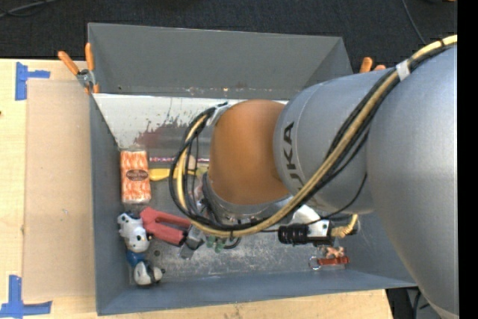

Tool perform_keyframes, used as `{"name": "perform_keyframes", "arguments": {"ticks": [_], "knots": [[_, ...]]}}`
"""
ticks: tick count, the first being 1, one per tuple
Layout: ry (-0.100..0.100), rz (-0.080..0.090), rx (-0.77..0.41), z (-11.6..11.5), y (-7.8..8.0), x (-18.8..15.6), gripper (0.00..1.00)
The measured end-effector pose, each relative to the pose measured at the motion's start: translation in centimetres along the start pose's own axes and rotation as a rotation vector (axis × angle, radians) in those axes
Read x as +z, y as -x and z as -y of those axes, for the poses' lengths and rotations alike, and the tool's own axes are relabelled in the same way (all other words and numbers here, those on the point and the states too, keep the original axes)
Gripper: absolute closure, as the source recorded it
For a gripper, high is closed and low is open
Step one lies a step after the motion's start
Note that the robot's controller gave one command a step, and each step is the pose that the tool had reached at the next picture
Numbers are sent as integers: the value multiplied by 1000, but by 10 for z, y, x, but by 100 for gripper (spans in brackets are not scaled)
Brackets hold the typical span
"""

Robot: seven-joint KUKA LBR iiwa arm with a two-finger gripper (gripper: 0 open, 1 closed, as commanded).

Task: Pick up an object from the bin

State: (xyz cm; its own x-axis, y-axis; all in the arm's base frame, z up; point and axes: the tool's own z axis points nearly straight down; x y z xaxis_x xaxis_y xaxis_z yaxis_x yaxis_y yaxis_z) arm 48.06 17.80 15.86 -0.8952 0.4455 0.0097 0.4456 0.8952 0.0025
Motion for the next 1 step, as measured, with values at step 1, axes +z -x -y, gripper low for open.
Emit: {"name": "perform_keyframes", "arguments": {"ticks": [1], "knots": [[0,-1,-2,0,0,-42,100]]}}
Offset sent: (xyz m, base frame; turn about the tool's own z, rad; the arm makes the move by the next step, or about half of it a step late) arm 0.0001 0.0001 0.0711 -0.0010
